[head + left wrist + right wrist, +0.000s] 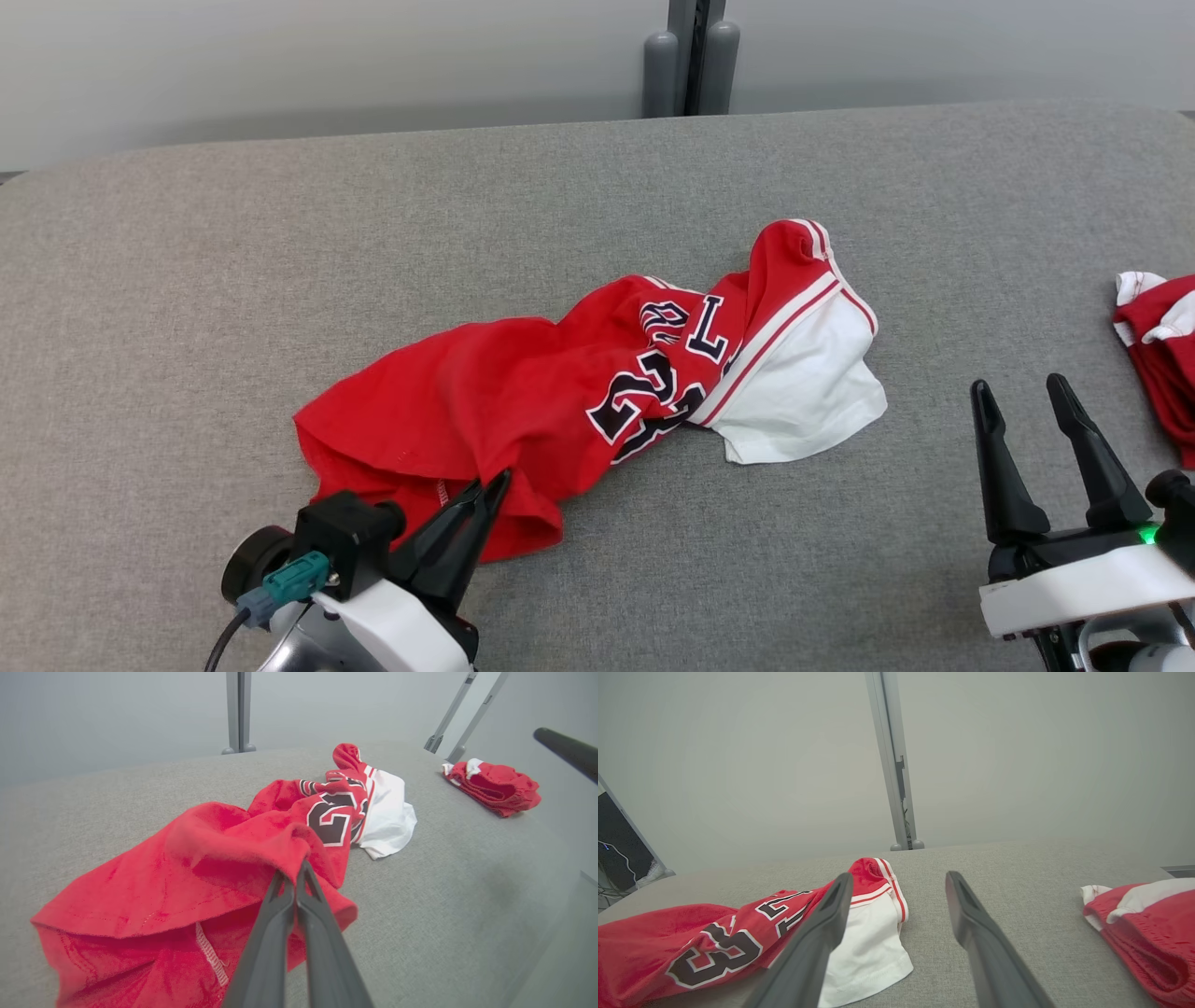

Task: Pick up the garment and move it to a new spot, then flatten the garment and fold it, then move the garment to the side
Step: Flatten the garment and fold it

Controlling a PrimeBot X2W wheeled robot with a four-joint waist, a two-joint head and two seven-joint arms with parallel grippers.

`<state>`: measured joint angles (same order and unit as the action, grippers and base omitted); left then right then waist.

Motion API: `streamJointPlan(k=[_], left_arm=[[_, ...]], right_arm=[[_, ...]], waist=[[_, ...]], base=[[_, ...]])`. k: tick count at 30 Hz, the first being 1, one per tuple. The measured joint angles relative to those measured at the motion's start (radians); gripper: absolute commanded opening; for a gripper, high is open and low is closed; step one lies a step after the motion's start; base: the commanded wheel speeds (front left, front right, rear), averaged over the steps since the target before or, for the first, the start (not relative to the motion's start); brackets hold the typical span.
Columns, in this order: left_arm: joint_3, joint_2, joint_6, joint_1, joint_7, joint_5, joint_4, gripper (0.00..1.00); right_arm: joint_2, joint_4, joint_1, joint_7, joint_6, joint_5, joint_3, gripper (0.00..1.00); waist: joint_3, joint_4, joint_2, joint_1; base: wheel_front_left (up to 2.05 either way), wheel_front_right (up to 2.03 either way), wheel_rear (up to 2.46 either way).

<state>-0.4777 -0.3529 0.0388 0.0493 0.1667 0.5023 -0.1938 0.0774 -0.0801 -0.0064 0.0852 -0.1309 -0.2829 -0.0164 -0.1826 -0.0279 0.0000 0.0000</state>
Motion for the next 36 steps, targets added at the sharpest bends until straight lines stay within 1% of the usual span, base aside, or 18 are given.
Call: streamJointPlan(k=[4, 9, 12, 13, 15, 19, 22, 24, 30, 36], left_arm=[[-0.004, -0.028, -0.002, 0.023, 0.037, -0.016, -0.129, 0.00], [0.024, -0.077, 0.006, 0.072, 0.074, -0.053, -0.259, 0.00], [0.061, -0.110, 0.017, 0.100, 0.098, -0.068, -0.306, 0.00], [0.061, -0.110, 0.017, 0.100, 0.098, -0.068, -0.306, 0.00], [0.087, -0.128, 0.024, 0.114, 0.110, -0.071, -0.331, 0.00], [0.152, -0.161, 0.043, 0.132, 0.121, -0.069, -0.343, 0.00], [0.206, -0.171, 0.050, 0.150, 0.106, -0.045, -0.295, 0.00], [0.229, -0.174, 0.043, 0.164, 0.093, -0.018, -0.239, 0.00], [0.290, -0.180, 0.026, 0.213, 0.030, 0.014, -0.020, 0.00], [0.317, -0.163, 0.005, 0.255, -0.037, 0.054, 0.207, 0.00]], right_arm=[[-0.003, 0.001, 0.001, 0.012, 0.000, -0.009, 0.001, 1.00], [-0.004, 0.005, 0.002, 0.021, 0.000, -0.011, -0.003, 1.00], [-0.005, 0.006, 0.001, 0.025, 0.000, -0.013, -0.006, 1.00], [-0.005, 0.006, 0.001, 0.025, 0.000, -0.013, -0.006, 1.00], [-0.005, 0.005, 0.001, 0.026, 0.000, -0.013, -0.010, 1.00], [-0.007, 0.001, 0.001, 0.029, 0.000, -0.014, -0.014, 1.00], [-0.008, -0.001, -0.003, 0.030, 0.000, -0.016, -0.015, 1.00], [-0.010, -0.003, -0.009, 0.030, 0.000, -0.016, -0.012, 1.00], [-0.009, -0.005, -0.043, 0.029, 0.000, -0.016, -0.005, 1.00], [-0.008, -0.001, -0.070, 0.032, 0.000, -0.016, 0.003, 1.00]], waist=[[0.003, 0.005, 0.0000, 0.0000], [-0.004, 0.009, 0.0000, 0.0000], [-0.010, 0.007, 0.0000, 0.0000], [-0.010, 0.007, 0.0000, 0.0000], [-0.016, 0.004, 0.0000, 0.0000], [-0.031, -0.007, 0.0000, 0.0000], [-0.049, -0.013, 0.0001, 0.0000], [-0.064, -0.018, 0.0000, 0.0000], [-0.118, -0.038, 0.0000, 0.0000], [-0.174, -0.059, 0.0000, 0.0000]], base=[[0.00, 0.00, 0.00], [0.00, 0.00, 0.00], [0.00, 0.00, 0.00], [0.00, 0.00, 0.00], [0.00, 0.00, 0.00], [0.00, 0.00, 0.00], [0.00, 0.00, 0.00], [0.00, 0.00, 0.00], [0.00, 0.00, 0.00], [0.00, 0.00, 0.00]])
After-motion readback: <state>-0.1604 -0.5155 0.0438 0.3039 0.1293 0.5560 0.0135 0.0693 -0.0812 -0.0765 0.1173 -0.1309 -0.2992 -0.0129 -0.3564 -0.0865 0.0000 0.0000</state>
